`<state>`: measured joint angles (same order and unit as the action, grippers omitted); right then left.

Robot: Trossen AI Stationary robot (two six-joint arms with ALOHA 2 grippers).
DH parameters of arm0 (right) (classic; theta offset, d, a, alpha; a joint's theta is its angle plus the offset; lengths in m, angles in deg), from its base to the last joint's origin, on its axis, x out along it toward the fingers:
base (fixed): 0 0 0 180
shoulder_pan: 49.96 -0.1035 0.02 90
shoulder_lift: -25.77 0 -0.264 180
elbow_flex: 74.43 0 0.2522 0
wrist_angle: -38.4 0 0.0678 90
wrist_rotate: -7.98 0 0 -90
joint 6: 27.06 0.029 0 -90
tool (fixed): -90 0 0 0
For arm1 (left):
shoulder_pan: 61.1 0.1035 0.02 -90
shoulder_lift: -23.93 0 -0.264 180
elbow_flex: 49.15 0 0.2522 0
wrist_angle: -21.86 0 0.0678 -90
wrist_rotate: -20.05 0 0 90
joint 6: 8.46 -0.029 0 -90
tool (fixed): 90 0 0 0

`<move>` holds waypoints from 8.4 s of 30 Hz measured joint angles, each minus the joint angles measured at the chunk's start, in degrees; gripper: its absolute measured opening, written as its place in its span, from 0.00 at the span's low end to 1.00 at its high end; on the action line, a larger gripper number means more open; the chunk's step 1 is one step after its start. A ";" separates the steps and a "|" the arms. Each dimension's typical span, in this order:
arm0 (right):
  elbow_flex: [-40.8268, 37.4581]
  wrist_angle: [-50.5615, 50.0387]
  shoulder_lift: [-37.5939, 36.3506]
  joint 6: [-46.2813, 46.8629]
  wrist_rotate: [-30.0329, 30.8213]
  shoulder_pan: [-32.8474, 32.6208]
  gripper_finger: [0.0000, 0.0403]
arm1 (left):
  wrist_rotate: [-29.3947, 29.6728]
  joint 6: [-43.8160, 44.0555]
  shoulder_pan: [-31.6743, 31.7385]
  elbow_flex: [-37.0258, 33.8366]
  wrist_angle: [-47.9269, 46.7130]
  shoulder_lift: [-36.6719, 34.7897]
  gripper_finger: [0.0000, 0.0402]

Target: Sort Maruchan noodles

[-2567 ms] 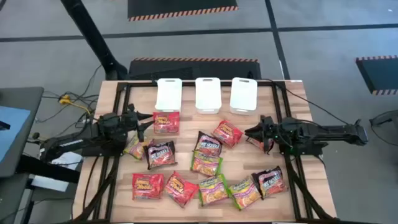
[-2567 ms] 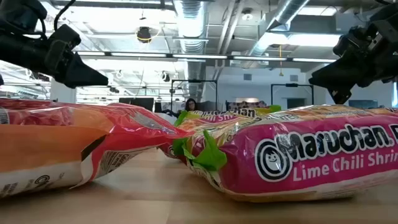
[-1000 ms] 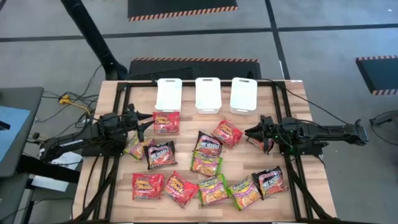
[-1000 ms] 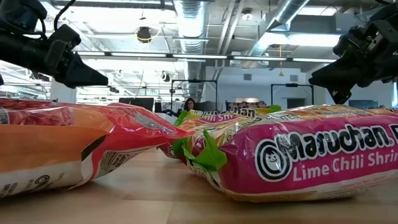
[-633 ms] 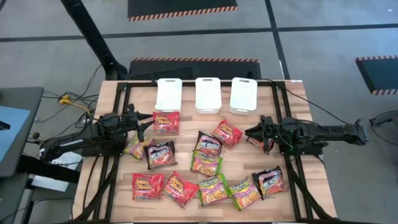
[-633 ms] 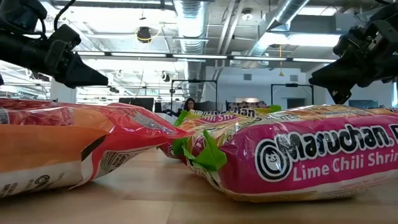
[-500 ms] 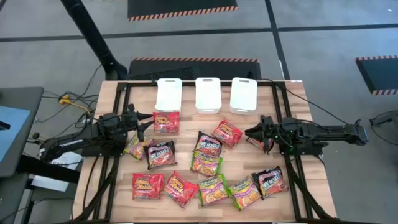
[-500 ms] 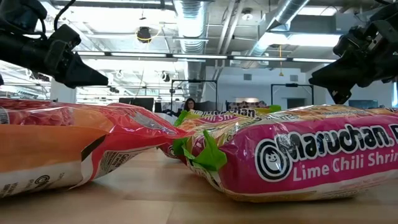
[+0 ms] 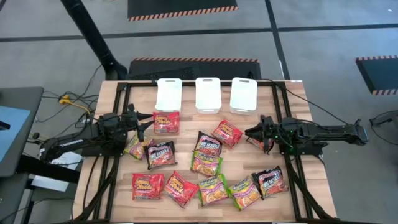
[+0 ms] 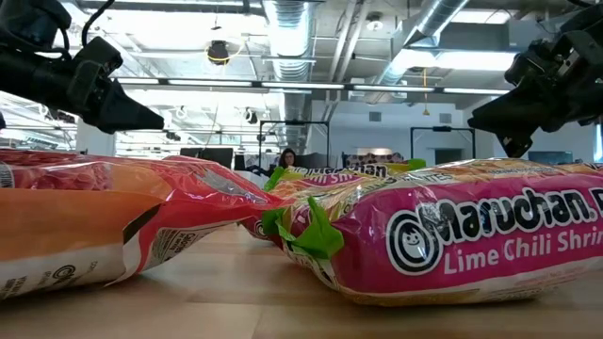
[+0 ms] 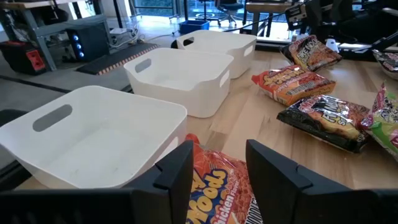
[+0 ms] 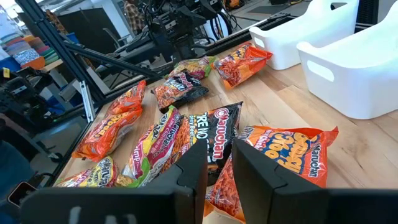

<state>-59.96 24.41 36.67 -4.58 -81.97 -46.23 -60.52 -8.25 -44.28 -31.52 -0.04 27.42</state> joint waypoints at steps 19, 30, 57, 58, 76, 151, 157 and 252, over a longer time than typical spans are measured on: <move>0.00 -0.01 0.00 0.01 0.00 -0.02 0.25 | 0.02 -6.12 0.02 0.02 0.02 0.00 0.34; 0.02 0.00 0.00 0.02 0.00 0.00 0.25 | 0.00 -5.58 0.00 0.00 0.06 0.00 0.34; 0.02 0.00 0.00 0.02 -0.02 0.00 0.25 | 0.00 11.65 0.00 0.00 0.12 0.00 0.34; 0.00 0.00 0.01 0.01 -0.01 0.00 0.25 | 0.01 11.65 0.02 0.00 0.19 -0.02 0.34; 0.00 0.00 0.01 0.01 0.00 -0.02 0.25 | -4.24 9.80 0.00 5.18 -0.55 0.23 0.34; 0.00 0.02 -0.02 0.00 0.00 -0.02 0.25 | -8.69 39.58 -27.33 37.53 -27.71 70.49 0.94; 0.00 0.04 -0.02 0.02 -0.02 -0.02 0.25 | -8.10 38.66 -27.54 37.53 -25.20 74.46 0.94; 0.00 0.09 -0.02 0.02 -0.01 -0.01 0.25 | 21.81 -35.47 7.41 49.24 -13.74 65.16 0.00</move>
<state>-59.96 24.50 36.65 -4.55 -81.98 -46.24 -38.71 -43.72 -36.87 17.72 -13.77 92.58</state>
